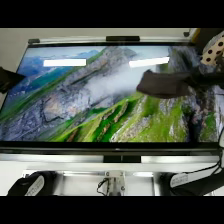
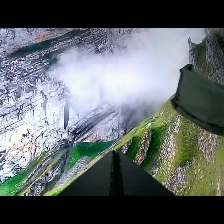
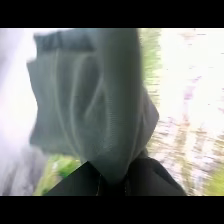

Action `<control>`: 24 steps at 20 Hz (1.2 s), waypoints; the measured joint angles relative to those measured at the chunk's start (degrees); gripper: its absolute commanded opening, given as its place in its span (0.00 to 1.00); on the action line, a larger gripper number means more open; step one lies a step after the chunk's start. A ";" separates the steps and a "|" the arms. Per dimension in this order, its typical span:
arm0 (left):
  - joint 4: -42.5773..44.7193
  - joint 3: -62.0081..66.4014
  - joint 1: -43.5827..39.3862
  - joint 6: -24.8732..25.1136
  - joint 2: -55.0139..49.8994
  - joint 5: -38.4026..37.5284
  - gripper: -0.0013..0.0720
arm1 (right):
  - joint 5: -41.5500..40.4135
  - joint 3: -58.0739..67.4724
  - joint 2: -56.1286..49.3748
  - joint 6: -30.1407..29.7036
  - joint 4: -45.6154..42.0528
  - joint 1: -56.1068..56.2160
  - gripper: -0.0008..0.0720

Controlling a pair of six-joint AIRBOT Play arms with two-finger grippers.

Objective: Fold the shirts.

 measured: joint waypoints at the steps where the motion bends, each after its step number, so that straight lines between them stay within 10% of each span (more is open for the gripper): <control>1: -0.02 0.00 -0.68 0.00 0.00 0.04 0.06 | 2.10 0.31 0.55 1.05 -2.89 -2.78 0.08; 9: -0.02 0.00 -7.17 -0.04 -0.70 6.14 0.06 | 19.87 -7.82 4.35 4.81 -23.98 -14.36 0.08; 24: 0.00 0.00 -12.13 -0.02 -1.01 7.80 0.06 | 11.65 -47.47 23.96 18.12 -34.75 -17.14 0.09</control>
